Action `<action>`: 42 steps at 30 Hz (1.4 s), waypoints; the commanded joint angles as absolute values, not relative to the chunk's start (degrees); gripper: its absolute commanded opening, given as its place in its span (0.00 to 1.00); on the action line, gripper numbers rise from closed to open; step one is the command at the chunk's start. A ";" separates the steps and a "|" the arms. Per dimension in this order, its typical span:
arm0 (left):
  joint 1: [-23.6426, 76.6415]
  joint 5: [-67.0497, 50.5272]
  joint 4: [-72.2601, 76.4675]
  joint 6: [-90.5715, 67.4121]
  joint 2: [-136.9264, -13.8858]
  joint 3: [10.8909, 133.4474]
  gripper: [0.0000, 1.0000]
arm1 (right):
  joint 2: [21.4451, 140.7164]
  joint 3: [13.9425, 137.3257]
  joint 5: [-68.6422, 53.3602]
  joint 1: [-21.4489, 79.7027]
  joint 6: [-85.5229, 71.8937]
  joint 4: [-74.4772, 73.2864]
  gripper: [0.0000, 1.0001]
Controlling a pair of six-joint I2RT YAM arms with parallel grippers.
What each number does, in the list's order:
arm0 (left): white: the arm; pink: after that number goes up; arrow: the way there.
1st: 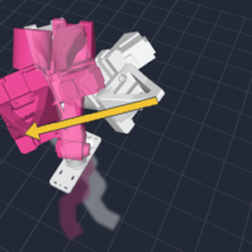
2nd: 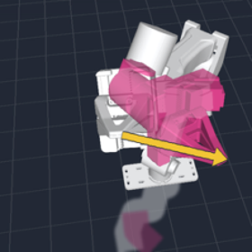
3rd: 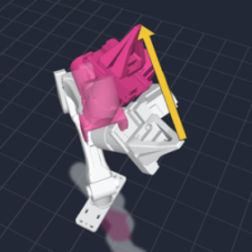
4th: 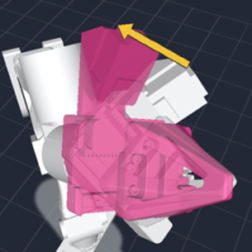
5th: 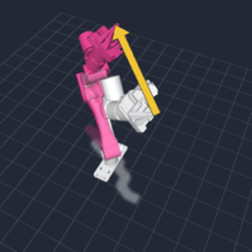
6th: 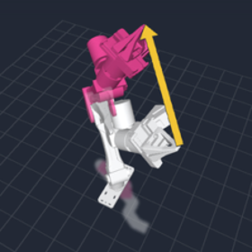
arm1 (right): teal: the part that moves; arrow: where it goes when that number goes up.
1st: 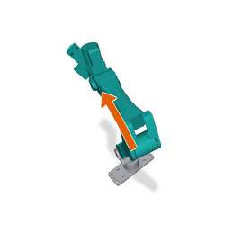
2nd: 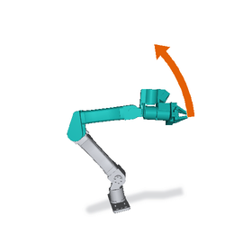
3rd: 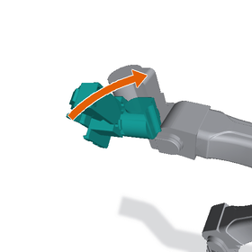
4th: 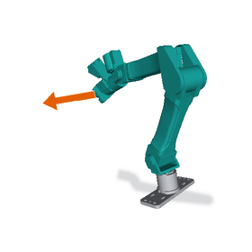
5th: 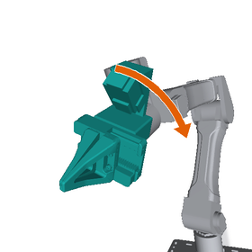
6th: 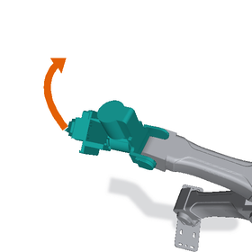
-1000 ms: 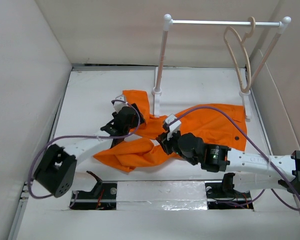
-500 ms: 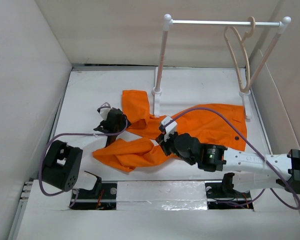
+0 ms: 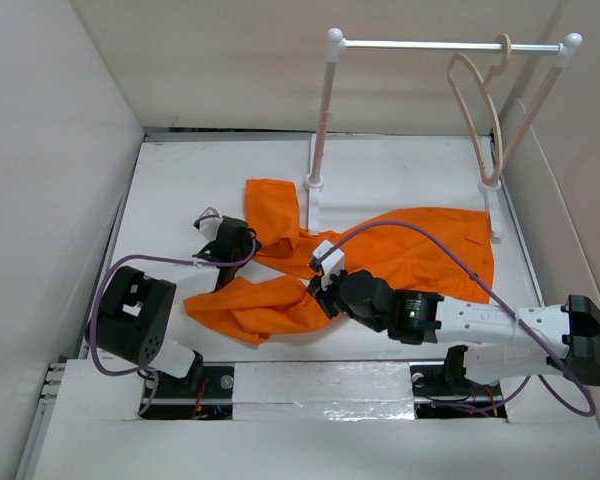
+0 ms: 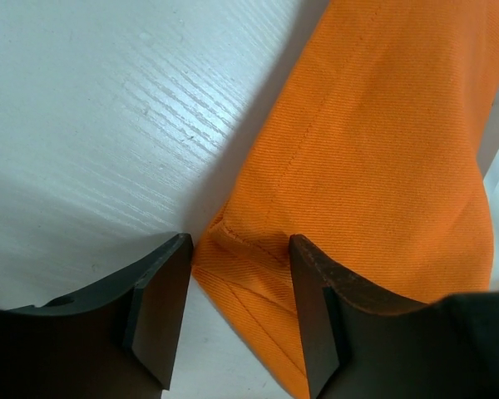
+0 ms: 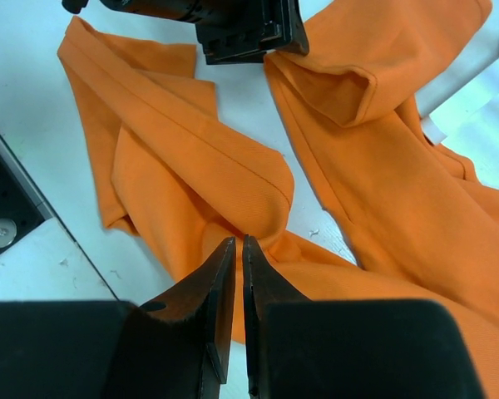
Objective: Place the trousers on the hanger
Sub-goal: Flatten out the trousers at the center of the board.
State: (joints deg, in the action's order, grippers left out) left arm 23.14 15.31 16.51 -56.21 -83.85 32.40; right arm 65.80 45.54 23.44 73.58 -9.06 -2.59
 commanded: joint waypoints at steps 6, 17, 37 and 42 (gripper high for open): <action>22.94 21.61 15.83 -59.24 -87.09 37.44 0.27 | 67.15 45.26 22.15 74.53 -9.40 1.93 0.13; 8.81 21.70 3.90 -52.13 -78.14 51.74 0.00 | 64.60 43.07 24.34 74.53 -9.32 2.29 0.13; -18.72 -1.32 8.35 -46.33 -78.05 43.68 0.30 | 67.41 42.11 27.07 56.74 -14.67 -1.06 0.51; -16.79 -0.71 7.39 -46.06 -76.03 44.03 0.36 | 66.27 39.99 24.26 41.07 -17.84 -0.62 0.70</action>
